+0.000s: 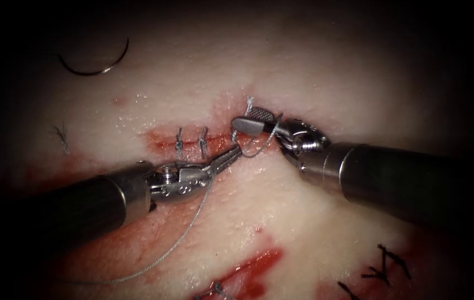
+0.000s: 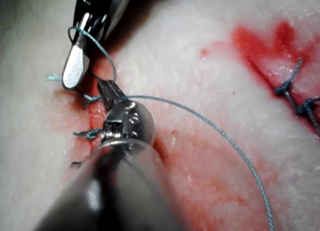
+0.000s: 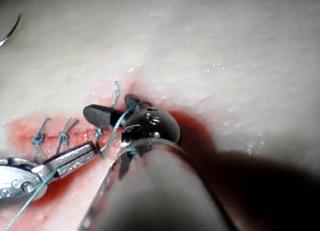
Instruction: Wound Closure
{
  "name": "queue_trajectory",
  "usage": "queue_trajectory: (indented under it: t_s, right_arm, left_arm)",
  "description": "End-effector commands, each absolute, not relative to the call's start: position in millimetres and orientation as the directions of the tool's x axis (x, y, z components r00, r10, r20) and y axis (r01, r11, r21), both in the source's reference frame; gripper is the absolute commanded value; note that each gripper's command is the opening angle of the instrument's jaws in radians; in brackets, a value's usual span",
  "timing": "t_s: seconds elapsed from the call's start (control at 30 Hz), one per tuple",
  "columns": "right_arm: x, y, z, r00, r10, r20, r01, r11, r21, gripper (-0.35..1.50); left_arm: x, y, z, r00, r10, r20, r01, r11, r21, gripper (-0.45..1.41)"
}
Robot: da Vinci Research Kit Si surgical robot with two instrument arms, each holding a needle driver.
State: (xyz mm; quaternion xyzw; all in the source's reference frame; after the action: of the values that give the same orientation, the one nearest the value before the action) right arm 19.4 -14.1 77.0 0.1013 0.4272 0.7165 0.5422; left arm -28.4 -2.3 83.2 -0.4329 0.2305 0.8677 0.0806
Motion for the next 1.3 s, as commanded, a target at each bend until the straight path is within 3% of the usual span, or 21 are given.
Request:
queue_trajectory:
  t_s: [0.03,0.23,0.43,0.47,0.5,0.57,0.6,0.67,0.8,1.3]
  right_arm:
    - [20.2,-13.2,77.8,-0.397,0.860,-0.321,-0.691,-0.050,0.721,1.32]
    - [20.3,-12.4,78.0,-0.399,0.860,-0.317,-0.674,-0.040,0.738,1.33]
    - [20.3,-12.4,78.0,-0.401,0.859,-0.318,-0.667,-0.036,0.744,1.13]
    - [20.4,-12.3,78.0,-0.400,0.860,-0.317,-0.666,-0.035,0.745,1.01]
    - [20.4,-12.3,78.1,-0.405,0.859,-0.314,-0.663,-0.040,0.747,0.70]
    - [20.6,-12.5,78.2,-0.368,0.860,-0.354,-0.686,0.006,0.727,-0.29]
    - [20.7,-12.6,78.3,-0.329,0.863,-0.384,-0.705,0.046,0.708,-0.35]
    - [21.0,-12.6,78.4,-0.246,0.865,-0.438,-0.728,0.134,0.672,-0.35]
    - [21.0,-13.0,77.9,-0.206,0.842,-0.499,-0.730,0.208,0.651,-0.35]
    - [21.3,-15.0,75.8,-0.177,0.769,-0.614,-0.673,0.360,0.646,-0.35]
  left_arm:
    - [-28.9,-1.8,83.7,-0.611,-0.060,-0.789,-0.341,-0.880,0.331,-0.45]
    - [-28.9,-1.8,83.7,-0.609,-0.062,-0.791,-0.340,-0.880,0.331,-0.45]
    - [-29.0,-2.0,83.8,-0.608,-0.070,-0.791,-0.334,-0.881,0.336,-0.45]
    - [-29.0,-2.0,83.8,-0.608,-0.071,-0.790,-0.334,-0.880,0.336,-0.45]
    - [-29.1,-2.1,83.9,-0.609,-0.072,-0.790,-0.334,-0.880,0.337,-0.45]
    - [-29.1,-2.2,83.9,-0.607,-0.074,-0.791,-0.333,-0.880,0.338,-0.45]
    - [-29.1,-2.3,83.9,-0.607,-0.074,-0.791,-0.333,-0.880,0.338,-0.45]
    - [-29.0,-2.2,83.9,-0.606,-0.074,-0.792,-0.333,-0.881,0.337,-0.45]
    - [-28.3,-1.7,83.2,-0.600,-0.071,-0.797,-0.328,-0.886,0.326,-0.45]
    - [-22.1,6.5,78.5,-0.622,-0.007,-0.783,-0.354,-0.890,0.289,-0.45]
